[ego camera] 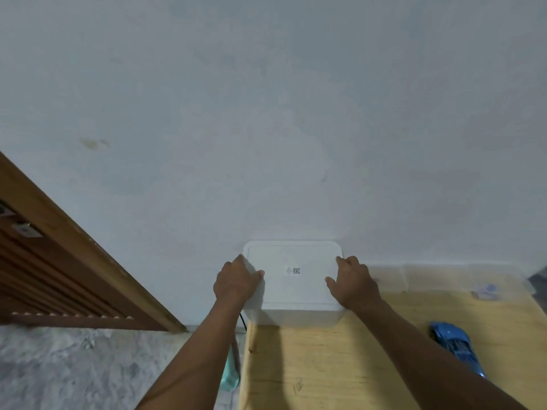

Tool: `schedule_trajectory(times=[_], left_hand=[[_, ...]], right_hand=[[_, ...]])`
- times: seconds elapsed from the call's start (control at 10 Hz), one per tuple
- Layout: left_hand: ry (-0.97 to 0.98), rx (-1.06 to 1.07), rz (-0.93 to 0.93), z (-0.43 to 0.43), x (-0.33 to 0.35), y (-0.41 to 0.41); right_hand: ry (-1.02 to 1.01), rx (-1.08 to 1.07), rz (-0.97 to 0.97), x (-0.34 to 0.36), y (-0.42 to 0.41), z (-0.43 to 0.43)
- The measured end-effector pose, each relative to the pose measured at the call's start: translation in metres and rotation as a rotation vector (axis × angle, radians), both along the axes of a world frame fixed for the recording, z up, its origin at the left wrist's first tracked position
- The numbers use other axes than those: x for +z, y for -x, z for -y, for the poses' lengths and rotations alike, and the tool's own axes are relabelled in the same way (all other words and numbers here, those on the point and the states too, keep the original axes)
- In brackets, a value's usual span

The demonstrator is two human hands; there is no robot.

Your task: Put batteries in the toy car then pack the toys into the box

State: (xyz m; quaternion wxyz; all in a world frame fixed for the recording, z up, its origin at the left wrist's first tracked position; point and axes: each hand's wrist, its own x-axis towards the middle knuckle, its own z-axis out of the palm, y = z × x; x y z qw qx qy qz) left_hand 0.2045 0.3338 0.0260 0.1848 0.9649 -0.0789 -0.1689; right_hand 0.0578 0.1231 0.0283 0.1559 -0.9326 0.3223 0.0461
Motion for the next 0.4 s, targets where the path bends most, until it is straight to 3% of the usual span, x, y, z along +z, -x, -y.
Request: schedule_trajectory(times=[0.1, 0.2, 0.3, 0.4], left_hand=[[0.002, -0.007, 0.021, -0.001, 0.015, 0.005], [0.26, -0.055, 0.078, -0.015, 0.026, 0.033], [0.488, -0.09, -0.012, -0.039, 0.028, 0.073], [0.52, -0.294, -0.031, -0.028, -0.016, 0.092]], right_hand=[[-0.124, 0.06, 0.038, 0.023, 0.008, 0.013], [-0.262, 0.214, 0.303, 0.073, 0.033, 0.027], [-0.214, 0.323, 0.498, 0.152, 0.069, 0.035], [-0.116, 0.398, 0.734, 0.244, 0.117, 0.036]])
